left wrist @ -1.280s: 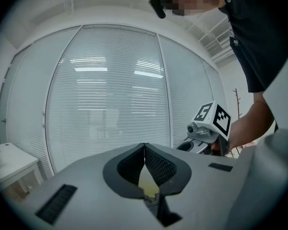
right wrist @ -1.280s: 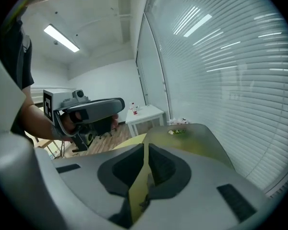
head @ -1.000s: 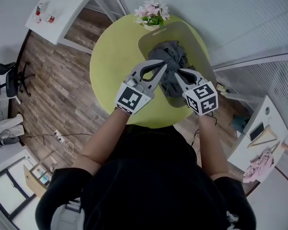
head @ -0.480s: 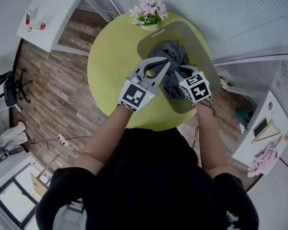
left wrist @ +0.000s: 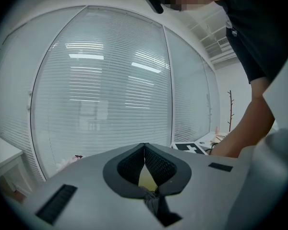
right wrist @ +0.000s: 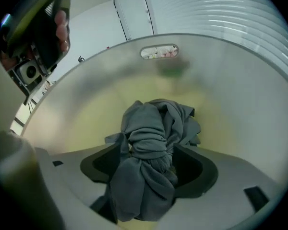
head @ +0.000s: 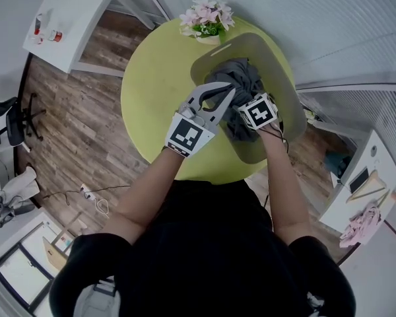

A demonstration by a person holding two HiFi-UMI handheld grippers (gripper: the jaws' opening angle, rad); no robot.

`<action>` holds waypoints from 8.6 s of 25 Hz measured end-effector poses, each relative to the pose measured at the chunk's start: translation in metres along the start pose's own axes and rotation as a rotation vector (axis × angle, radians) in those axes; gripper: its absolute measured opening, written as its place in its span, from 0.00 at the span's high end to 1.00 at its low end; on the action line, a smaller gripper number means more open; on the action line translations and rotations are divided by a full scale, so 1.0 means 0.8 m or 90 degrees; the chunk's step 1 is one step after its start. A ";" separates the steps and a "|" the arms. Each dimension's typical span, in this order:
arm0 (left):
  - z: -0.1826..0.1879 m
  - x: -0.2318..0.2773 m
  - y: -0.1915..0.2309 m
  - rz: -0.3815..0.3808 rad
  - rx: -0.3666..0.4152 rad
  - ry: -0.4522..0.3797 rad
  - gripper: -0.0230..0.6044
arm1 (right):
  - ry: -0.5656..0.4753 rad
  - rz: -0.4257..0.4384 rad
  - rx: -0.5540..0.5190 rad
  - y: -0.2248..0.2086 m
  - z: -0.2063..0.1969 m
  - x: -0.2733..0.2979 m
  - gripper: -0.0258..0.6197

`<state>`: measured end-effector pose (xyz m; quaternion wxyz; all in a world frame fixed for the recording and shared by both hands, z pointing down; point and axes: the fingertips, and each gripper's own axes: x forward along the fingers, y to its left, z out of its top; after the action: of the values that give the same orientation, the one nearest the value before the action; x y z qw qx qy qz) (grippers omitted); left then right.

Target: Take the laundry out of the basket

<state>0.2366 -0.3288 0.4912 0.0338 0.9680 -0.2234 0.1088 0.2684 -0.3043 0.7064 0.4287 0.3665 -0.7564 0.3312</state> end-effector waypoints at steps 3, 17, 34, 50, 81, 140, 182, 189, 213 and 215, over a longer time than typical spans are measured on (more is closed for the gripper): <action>-0.001 0.002 0.003 0.002 -0.001 -0.003 0.95 | 0.020 -0.007 0.006 -0.008 -0.008 0.024 0.37; -0.022 -0.001 0.011 0.015 -0.012 0.011 0.95 | 0.090 -0.001 0.013 -0.015 -0.038 0.094 0.30; -0.035 -0.033 0.028 0.074 -0.056 0.019 0.95 | 0.096 0.012 0.023 -0.017 -0.039 0.098 0.43; -0.014 -0.069 0.007 0.092 -0.033 -0.004 0.95 | 0.039 -0.007 -0.054 0.006 0.001 -0.011 0.46; 0.086 -0.191 -0.065 0.186 0.035 -0.086 0.95 | -0.053 -0.036 -0.220 0.133 0.075 -0.235 0.45; -0.158 -0.461 0.062 0.197 -0.058 -0.005 0.95 | 0.035 0.038 -0.161 0.428 0.097 0.047 0.45; -0.179 -0.457 0.057 0.173 -0.104 0.010 0.95 | -0.027 0.002 -0.148 0.403 0.086 0.065 0.35; -0.117 -0.480 0.044 0.162 -0.105 -0.041 0.95 | -0.146 0.013 -0.137 0.436 0.114 -0.020 0.35; -0.005 -0.512 -0.012 0.130 0.001 -0.105 0.95 | -0.631 0.059 -0.114 0.512 0.161 -0.245 0.55; 0.001 -0.515 -0.012 0.134 0.001 -0.113 0.95 | -0.641 0.056 -0.117 0.512 0.162 -0.250 0.65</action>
<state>-0.1201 -0.1449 0.3974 0.0014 0.9451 -0.3259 0.0260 -0.0546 -0.1462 0.3984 0.0272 0.4094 -0.9097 0.0633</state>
